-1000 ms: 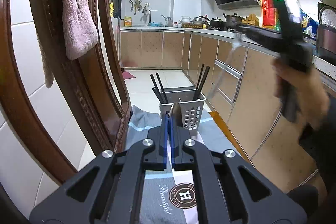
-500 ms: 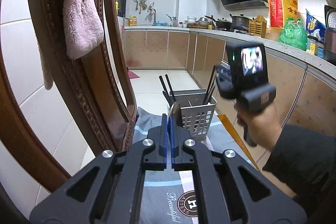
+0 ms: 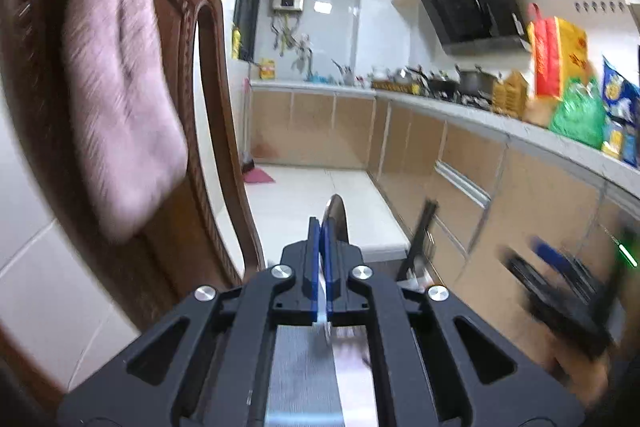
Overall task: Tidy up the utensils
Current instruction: 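Lower the spoon into the gray holder and open the left gripper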
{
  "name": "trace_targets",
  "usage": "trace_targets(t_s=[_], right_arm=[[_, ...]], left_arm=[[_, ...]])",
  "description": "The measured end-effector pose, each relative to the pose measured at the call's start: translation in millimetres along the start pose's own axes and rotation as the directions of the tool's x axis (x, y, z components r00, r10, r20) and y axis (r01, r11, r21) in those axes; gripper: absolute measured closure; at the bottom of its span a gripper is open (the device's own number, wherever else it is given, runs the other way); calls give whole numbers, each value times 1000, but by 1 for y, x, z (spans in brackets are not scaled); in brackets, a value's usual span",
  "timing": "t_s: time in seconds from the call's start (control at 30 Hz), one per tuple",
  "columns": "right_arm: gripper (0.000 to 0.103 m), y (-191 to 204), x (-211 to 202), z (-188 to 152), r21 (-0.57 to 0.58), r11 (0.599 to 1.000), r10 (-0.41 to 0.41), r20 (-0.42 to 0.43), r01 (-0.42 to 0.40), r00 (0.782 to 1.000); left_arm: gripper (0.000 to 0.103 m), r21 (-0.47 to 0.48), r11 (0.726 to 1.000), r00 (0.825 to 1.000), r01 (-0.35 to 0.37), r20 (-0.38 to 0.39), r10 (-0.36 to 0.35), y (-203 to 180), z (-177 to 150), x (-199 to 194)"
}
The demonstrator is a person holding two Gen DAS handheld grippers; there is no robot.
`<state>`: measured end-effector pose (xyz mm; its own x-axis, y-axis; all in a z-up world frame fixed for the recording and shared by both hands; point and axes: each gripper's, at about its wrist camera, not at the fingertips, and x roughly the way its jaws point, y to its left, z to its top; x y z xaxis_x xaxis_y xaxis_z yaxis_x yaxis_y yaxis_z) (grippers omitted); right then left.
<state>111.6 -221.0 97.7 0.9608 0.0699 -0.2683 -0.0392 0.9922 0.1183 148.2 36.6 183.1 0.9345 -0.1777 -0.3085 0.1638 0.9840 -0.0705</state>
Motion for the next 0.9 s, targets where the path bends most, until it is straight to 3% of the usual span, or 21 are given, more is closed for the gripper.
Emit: trace_targets(t_s=[0.17,0.27,0.33,0.67,0.9], right_arm=[[9,-44,-54,-42,133,988,-75,6,73,997],[9,-60,-57,-76,143,980,-129,-61,137,990],[9,-65,-48,-82,151,980,-115,-122,133,986],[9,-61,-38,-86,120,987,-92,-122,106,988],[9,-58,-31,-86,127,988,-65,-138,83,988]], left_arm=[[101,-48,997,998,-52,38,54,2,35,49],[101,-62,995,995,-80,53,83,1,46,80],[101,-72,993,994,-95,54,99,1,47,100],[101,-50,987,988,-153,-12,152,-14,14,182],[101,-20,987,986,-159,-61,158,-27,-23,201]])
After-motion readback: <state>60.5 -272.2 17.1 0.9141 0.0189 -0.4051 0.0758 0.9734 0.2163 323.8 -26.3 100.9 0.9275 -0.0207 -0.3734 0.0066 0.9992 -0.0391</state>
